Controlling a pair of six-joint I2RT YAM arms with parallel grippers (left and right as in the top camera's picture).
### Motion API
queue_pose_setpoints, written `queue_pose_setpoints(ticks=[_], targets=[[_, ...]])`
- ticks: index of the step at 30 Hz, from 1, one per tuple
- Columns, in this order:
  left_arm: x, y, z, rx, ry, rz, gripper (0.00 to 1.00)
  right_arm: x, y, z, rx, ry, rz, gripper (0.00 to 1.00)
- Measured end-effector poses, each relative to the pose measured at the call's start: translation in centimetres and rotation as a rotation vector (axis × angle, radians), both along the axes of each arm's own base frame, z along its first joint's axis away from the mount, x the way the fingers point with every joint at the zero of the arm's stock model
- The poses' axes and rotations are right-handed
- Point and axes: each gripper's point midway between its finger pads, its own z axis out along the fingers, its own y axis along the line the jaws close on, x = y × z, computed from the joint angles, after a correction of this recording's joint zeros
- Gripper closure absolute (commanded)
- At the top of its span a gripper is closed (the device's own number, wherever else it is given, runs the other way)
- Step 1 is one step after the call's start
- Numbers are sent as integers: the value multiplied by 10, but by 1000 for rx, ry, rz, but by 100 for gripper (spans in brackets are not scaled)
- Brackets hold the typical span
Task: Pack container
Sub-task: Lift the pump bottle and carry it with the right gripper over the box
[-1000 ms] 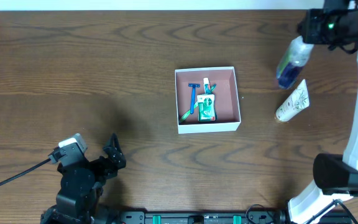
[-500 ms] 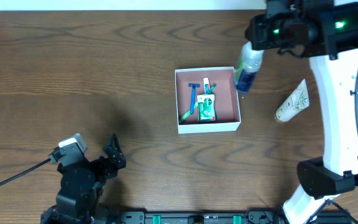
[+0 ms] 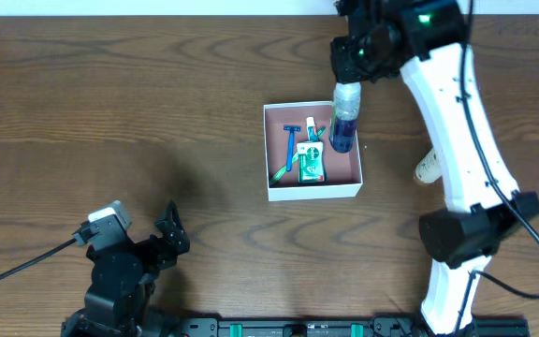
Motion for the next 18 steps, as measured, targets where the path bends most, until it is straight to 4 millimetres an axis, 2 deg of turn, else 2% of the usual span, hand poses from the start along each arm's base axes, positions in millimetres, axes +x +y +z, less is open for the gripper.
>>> queue_pose_setpoints(ticks=[3, 8, 18], targets=[[0, 0, 0, 0, 0, 0, 2, 11, -1, -16, -27, 8, -13, 82], [0, 0, 0, 0, 0, 0, 2, 20, 1, -27, -37, 7, -18, 83], [0, 0, 0, 0, 0, 0, 2, 32, 3, -38, -34, -12, -29, 81]])
